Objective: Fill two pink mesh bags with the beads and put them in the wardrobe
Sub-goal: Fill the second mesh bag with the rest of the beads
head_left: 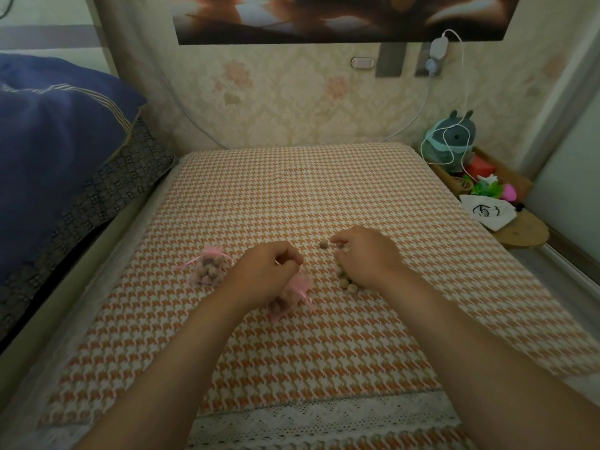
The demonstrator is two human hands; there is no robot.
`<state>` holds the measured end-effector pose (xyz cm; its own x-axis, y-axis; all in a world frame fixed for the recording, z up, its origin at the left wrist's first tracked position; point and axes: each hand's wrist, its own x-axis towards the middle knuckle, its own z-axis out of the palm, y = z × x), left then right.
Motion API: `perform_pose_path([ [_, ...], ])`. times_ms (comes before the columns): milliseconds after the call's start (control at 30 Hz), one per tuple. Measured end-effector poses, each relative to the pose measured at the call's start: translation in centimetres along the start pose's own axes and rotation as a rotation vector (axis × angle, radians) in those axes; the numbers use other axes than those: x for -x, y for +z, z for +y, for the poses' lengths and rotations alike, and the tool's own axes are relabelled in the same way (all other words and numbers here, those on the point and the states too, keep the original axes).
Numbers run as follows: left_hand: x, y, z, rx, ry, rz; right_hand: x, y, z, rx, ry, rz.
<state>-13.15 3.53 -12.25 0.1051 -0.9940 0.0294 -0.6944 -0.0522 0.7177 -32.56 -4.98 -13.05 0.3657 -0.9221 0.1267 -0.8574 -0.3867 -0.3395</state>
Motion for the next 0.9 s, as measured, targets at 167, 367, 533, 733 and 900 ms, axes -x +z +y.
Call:
perform_pose_path([
  [167, 0.1, -0.2, -0.1, 0.013, -0.001, -0.004, -1.7, 2.2, -0.5, 0.105, -0.089, -0.153],
  [367, 0.0, -0.3, -0.2, 0.027, -0.006, 0.003, -2.4, 3.0, -1.2, 0.069, -0.103, -0.065],
  [533, 0.2, -0.5, -0.4, 0.02, 0.001, -0.001, -1.4, 2.0, -1.6, -0.179, -0.106, -0.02],
  [733, 0.2, -0.6, -0.5, 0.04, 0.017, 0.006, 0.5, -1.2, -3.7, -0.698, -0.067, -0.114],
  [900, 0.3, -0.6, -0.3, 0.048, 0.011, 0.003, 2.0, -1.1, -4.0, -0.62, -0.109, -0.15],
])
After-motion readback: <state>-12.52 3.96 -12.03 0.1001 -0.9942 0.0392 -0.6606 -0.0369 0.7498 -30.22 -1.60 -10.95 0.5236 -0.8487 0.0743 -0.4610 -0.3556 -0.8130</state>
